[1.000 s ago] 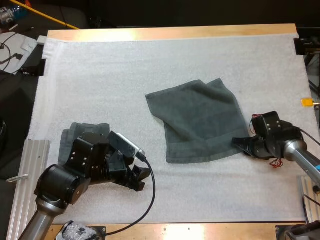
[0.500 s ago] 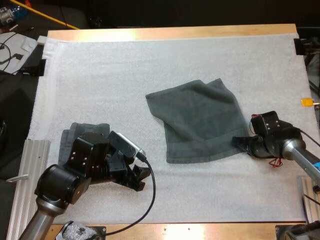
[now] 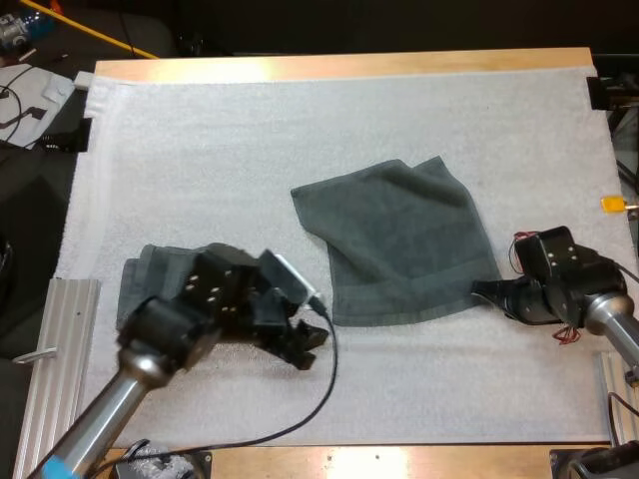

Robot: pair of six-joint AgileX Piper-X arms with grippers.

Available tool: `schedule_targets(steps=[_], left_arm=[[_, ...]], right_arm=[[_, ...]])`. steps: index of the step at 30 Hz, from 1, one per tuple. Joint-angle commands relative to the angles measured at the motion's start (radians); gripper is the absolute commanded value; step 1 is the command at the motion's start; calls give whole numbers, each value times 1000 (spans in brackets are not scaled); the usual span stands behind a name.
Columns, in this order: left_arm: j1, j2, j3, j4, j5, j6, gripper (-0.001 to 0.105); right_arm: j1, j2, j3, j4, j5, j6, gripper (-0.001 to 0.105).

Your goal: Pick towel from pile, fold and stack

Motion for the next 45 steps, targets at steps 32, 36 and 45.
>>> schedule_targets(steps=[32, 36, 45], left_arm=[[-159, 572, -6, -347, -256, -40, 59], [-161, 599, -7, -357, -270, -33, 58], [-159, 653, -14, -344, -269, -33, 35]], right_arm=[[-3, -54, -3, 54, -3, -6, 0], [-1, -51, -1, 56, -3, -10, 0], [-2, -53, -2, 57, -4, -8, 0]])
